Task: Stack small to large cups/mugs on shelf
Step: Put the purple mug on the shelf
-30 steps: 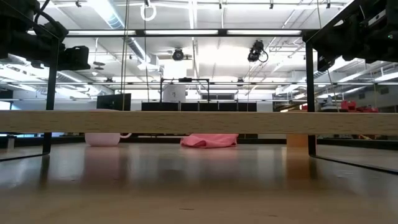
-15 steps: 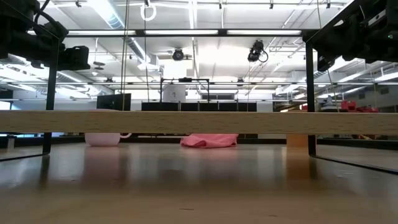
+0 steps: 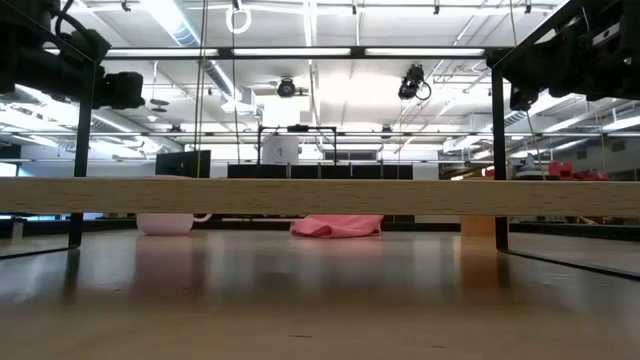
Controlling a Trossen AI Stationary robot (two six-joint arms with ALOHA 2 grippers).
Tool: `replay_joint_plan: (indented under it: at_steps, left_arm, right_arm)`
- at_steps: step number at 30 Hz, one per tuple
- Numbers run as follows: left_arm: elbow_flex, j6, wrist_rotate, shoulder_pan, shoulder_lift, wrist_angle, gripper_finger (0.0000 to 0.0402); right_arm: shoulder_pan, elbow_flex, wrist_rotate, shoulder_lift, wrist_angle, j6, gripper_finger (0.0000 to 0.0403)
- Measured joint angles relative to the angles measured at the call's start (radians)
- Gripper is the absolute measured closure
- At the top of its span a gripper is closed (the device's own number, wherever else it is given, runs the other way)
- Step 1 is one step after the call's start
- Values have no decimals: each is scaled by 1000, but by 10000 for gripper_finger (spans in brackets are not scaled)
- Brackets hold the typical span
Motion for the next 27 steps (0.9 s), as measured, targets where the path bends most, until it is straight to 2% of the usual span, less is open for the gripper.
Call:
replay_joint_plan:
  at_steps: [6, 10, 13, 18, 20, 23, 27]
  left_arm:
    - [0, 5, 0, 0, 0, -4, 256]
    - [0, -72, 1, 0, 0, -4, 251]
    - [0, -240, 1, 0, 0, -4, 249]
    - [0, -680, 1, 0, 0, -3, 251]
    - [0, -811, 1, 0, 0, -4, 254]
    - [0, -910, 0, 0, 0, -2, 258]
    - [0, -905, -18, 0, 0, 11, 262]
  right_arm:
    - [0, 0, 0, 0, 2, 3, 352]
    - [0, 0, 0, 0, 25, 3, 352]
    - [0, 0, 0, 0, 72, -5, 352]
    - [0, 0, 0, 0, 158, -13, 352]
    - [0, 0, 0, 0, 183, -13, 352]
    - [0, 0, 0, 0, 192, -8, 352]
    - [0, 0, 0, 0, 192, 38, 352]
